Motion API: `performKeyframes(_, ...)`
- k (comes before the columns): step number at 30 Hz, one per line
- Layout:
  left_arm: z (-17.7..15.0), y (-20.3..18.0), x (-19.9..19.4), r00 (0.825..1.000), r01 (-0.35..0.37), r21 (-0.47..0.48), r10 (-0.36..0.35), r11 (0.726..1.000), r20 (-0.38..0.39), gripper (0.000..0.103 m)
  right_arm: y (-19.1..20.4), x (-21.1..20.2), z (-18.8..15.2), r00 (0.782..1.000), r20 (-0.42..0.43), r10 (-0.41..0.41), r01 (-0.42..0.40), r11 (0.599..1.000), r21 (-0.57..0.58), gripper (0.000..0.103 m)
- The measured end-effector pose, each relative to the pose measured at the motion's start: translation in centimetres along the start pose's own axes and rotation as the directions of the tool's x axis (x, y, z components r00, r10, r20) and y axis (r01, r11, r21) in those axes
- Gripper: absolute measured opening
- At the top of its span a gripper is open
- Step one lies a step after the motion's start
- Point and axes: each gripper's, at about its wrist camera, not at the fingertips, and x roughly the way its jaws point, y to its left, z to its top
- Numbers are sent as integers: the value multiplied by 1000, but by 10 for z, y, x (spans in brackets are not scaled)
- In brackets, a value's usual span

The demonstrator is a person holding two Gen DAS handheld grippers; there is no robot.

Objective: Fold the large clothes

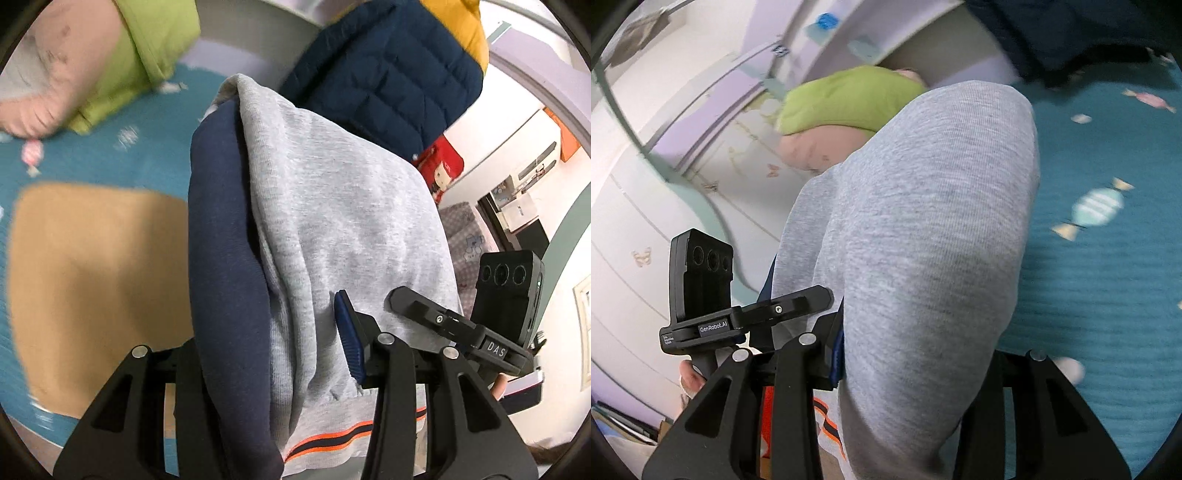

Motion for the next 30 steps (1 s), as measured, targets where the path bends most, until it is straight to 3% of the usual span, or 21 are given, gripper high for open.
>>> performKeyframes(6,22,60,-65,993,-117,-40,118,992,27,44,42,72,15,995,-50,81,-82,997,-15,36)
performKeyframes(11,25,114,-77,979,-201,-115,202,973,-6,44,56,134,12,984,-148,100,-102,995,-12,36)
performKeyframes(15,20,182,-51,969,-248,-225,239,942,-66,45,48,195,2,971,-239,-9,-12,996,-85,38)
performKeyframes(17,11,222,-22,953,-302,-306,278,903,-120,44,36,223,-11,942,-295,-157,122,983,-135,39)
performKeyframes(18,6,242,-5,939,-341,-340,305,876,-156,44,32,229,-14,930,-315,-188,149,978,-145,40)
performKeyframes(19,1,257,6,940,-341,-369,303,865,-159,47,29,231,-17,927,-327,-183,142,979,-145,40)
performKeyframes(21,-5,274,2,948,-318,-419,297,850,-117,55,33,218,-11,940,-288,-182,139,977,-162,45)
performKeyframes(22,-6,275,-3,945,-323,-420,310,848,-101,59,37,200,-6,946,-220,-239,195,960,-203,58)
performKeyframes(23,-5,274,-8,931,-360,-398,350,844,-99,61,45,190,0,946,-156,-283,244,942,-229,64)
performKeyframes(24,-3,270,-13,887,-456,-356,449,816,-107,63,48,175,4,942,-82,-325,296,922,-250,75)
performKeyframes(25,0,263,-19,828,-554,-305,549,775,-110,78,53,156,12,936,12,-353,343,901,-265,82)
performKeyframes(26,3,258,-26,792,-605,-264,603,751,-98,79,59,139,21,940,78,-333,341,898,-277,83)
performKeyframes(29,8,235,-46,780,-609,-249,626,753,-14,78,69,119,31,946,115,-303,324,887,-329,79)
performKeyframes(30,9,223,-48,763,-626,-223,646,747,25,76,76,121,31,949,131,-286,314,878,-360,68)
